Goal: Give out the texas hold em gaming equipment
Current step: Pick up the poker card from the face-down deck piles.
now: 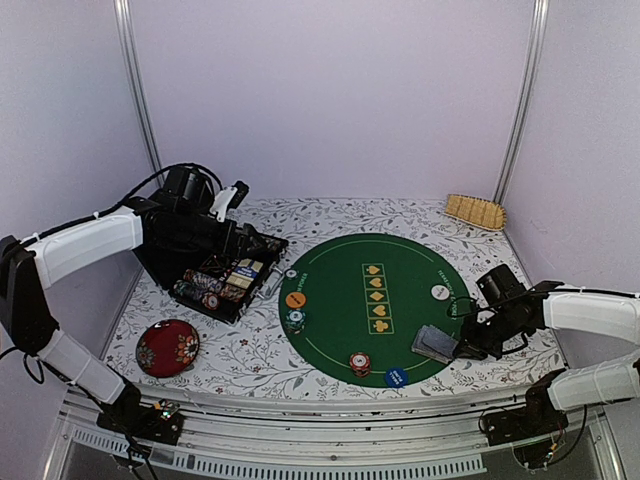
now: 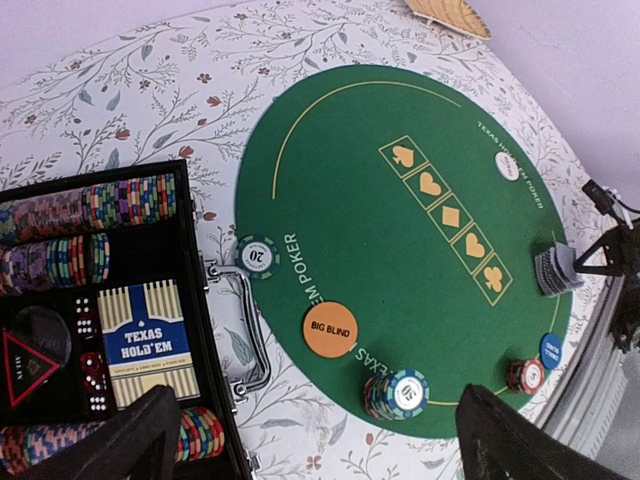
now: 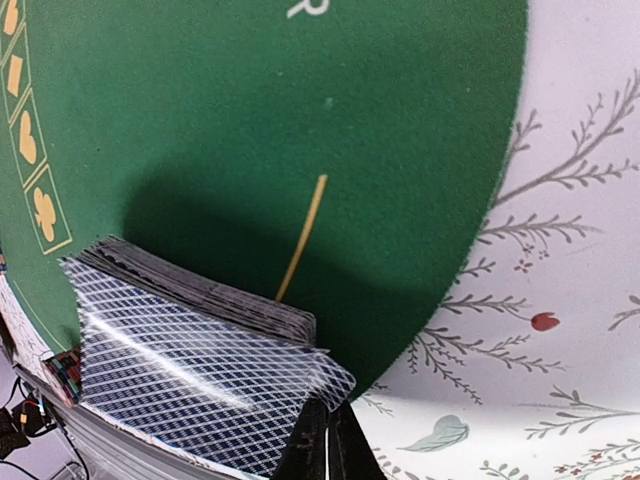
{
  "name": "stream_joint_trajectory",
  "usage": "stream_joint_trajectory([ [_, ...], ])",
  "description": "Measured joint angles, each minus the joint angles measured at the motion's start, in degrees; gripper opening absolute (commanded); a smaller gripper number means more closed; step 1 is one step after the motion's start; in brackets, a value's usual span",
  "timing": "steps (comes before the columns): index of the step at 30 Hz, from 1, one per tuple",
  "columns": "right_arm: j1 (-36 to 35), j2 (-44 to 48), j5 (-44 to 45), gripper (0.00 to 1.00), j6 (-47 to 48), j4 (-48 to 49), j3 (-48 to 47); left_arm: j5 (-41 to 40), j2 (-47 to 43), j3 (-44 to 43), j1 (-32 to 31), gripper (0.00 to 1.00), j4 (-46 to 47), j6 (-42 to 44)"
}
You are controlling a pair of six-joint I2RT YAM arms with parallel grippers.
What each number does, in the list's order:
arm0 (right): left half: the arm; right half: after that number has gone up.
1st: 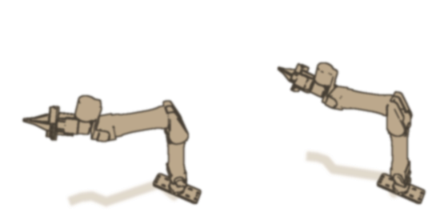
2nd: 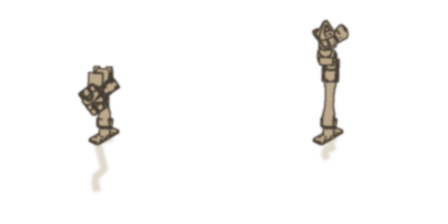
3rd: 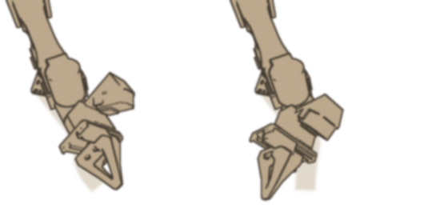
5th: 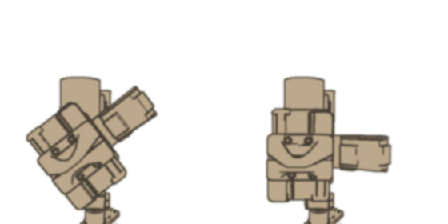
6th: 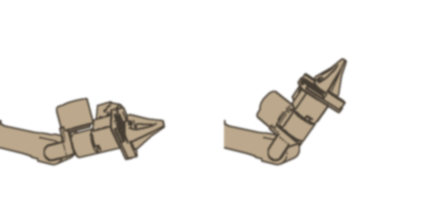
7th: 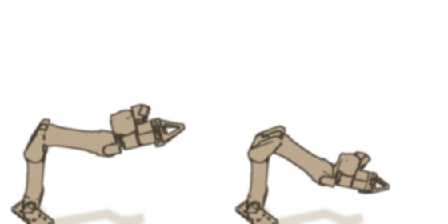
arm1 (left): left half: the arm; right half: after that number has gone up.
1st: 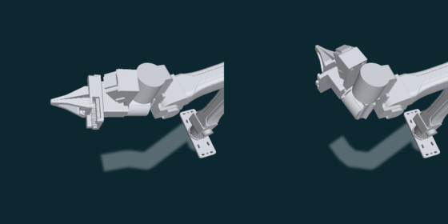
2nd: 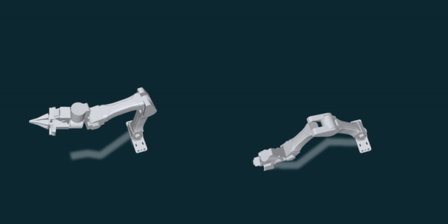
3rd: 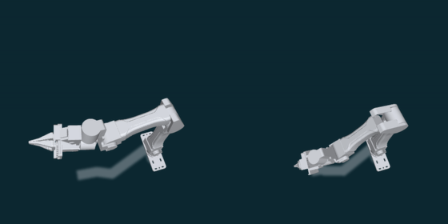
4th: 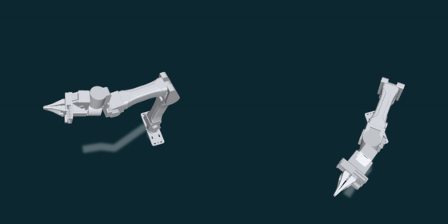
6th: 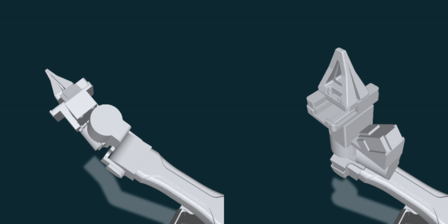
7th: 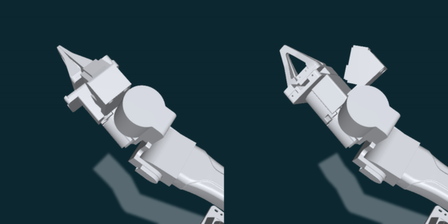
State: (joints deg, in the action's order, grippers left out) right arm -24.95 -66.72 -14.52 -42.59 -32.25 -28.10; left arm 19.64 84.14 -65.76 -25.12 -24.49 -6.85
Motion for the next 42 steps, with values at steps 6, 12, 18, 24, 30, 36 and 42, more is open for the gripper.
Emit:
stream_joint_trajectory([
  [6, 0.0, 1.3, 1.4, 0.02, 0.0, -2.8, -0.1, -0.1, 0.0, 0.0, 0.0, 0.98, -0.3, 0.0],
  [12, 0.3, 4.5, 2.0, 0.02, 0.2, -4.5, -0.3, -0.4, 0.0, 0.0, 0.0, 0.98, -0.3, 0.0],
  [18, 0.3, 5.2, 1.7, 0.06, 0.9, -4.5, -0.4, -0.7, 0.0, -0.1, 0.0, 0.98, -0.3, 0.1],
  [24, 0.3, 4.5, 1.7, 0.13, 1.3, -3.7, -0.4, -0.7, 0.3, -0.1, 0.0, 0.98, -0.3, 0.2],
  [30, 0.4, 2.7, 1.6, 0.32, 0.7, -1.6, -0.4, -0.7, 0.3, -0.1, 0.0, 0.98, -0.3, 0.3],
  [36, 0.8, 2.6, 1.0, 0.41, -0.3, 0.5, -0.3, -0.7, 0.3, -0.2, 0.0, 0.98, -0.4, 0.3],
  [42, 2.6, 3.1, -0.7, 0.44, -1.2, 4.5, 1.4, -0.7, 0.3, -0.4, 0.0, 0.98, -0.5, 0.5],
])
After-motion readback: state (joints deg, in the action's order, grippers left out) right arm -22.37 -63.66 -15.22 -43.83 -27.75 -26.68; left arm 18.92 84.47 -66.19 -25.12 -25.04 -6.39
